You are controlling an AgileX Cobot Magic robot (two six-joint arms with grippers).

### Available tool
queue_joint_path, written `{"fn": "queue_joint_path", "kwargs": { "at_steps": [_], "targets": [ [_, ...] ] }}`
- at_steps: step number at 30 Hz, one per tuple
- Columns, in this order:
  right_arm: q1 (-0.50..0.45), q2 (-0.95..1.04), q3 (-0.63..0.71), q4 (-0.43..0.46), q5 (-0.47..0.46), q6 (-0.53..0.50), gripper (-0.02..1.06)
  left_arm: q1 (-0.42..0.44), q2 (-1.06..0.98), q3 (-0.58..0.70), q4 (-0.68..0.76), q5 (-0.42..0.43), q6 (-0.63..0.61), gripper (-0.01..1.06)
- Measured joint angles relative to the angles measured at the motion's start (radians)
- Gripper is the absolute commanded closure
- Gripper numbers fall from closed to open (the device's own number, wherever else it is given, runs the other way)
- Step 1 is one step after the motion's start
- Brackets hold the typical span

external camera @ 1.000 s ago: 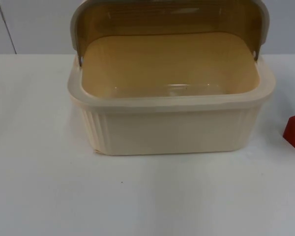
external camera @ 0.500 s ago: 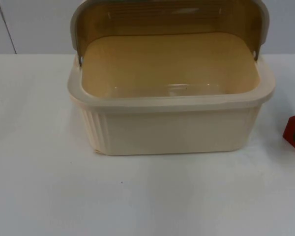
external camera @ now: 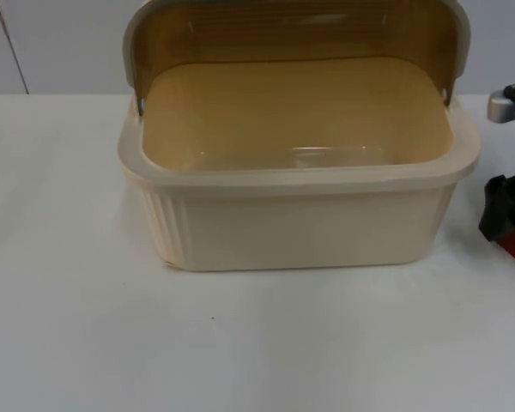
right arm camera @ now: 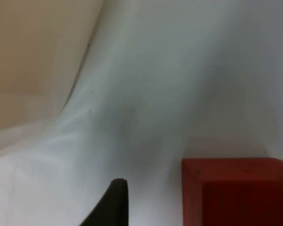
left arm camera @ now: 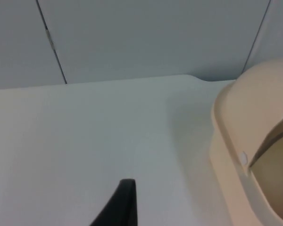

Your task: Open the box lid with the left hand, place the block into the box with the right hand, then close the box lid with the left hand.

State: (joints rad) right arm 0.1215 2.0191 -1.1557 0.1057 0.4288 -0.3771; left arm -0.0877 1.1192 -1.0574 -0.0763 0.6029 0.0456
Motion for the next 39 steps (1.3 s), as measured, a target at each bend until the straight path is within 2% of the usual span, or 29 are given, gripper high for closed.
{"fn": "queue_joint_path", "kwargs": {
  "at_steps": [8,10,11,13,14,17,18,19,20,29,34,39],
  "targets": [
    [-0.005,0.018,-0.006,0.008,-0.002,0.002,0.01,0.0,0.0,0.0,0.01,0.01,0.0,0.0],
    [-0.014,0.024,-0.007,0.008,-0.002,0.002,0.08,0.0,0.0,0.0,0.014,0.01,0.0,0.0],
    [-0.019,0.024,-0.007,0.008,-0.002,0.002,0.18,0.0,0.0,0.0,0.019,0.01,0.0,0.0],
    [-0.025,0.026,-0.007,0.008,-0.002,0.002,0.48,0.0,0.0,0.0,0.02,0.01,0.0,0.0],
    [-0.027,0.029,-0.007,0.008,-0.002,0.002,0.48,0.0,0.0,0.0,0.023,0.01,0.0,0.0],
    [-0.028,0.031,-0.008,0.008,-0.002,0.006,0.88,0.0,0.0,0.0,0.028,0.01,0.0,0.0],
    [-0.028,0.031,-0.008,0.008,-0.002,0.006,0.98,0.0,0.0,0.0,0.028,0.01,0.0,0.0],
    [-0.028,0.031,-0.008,0.008,-0.002,0.011,0.98,0.0,0.0,0.0,0.03,0.01,0.0,0.0],
    [-0.028,0.031,-0.008,0.008,-0.002,0.016,1.04,0.0,0.0,0.0,0.03,0.01,0.0,0.0],
    [-0.028,-0.012,-0.008,0.008,0.019,0.052,1.05,0.0,0.0,0.0,0.03,0.01,0.0,0.0],
    [-0.028,-0.144,-0.008,0.008,0.016,0.066,1.05,0.0,0.0,0.0,0.03,0.01,0.0,0.0],
    [-0.028,-0.357,-0.008,0.008,-0.023,0.1,1.05,0.0,0.0,0.0,0.03,0.01,0.0,0.0]
  ]
}}
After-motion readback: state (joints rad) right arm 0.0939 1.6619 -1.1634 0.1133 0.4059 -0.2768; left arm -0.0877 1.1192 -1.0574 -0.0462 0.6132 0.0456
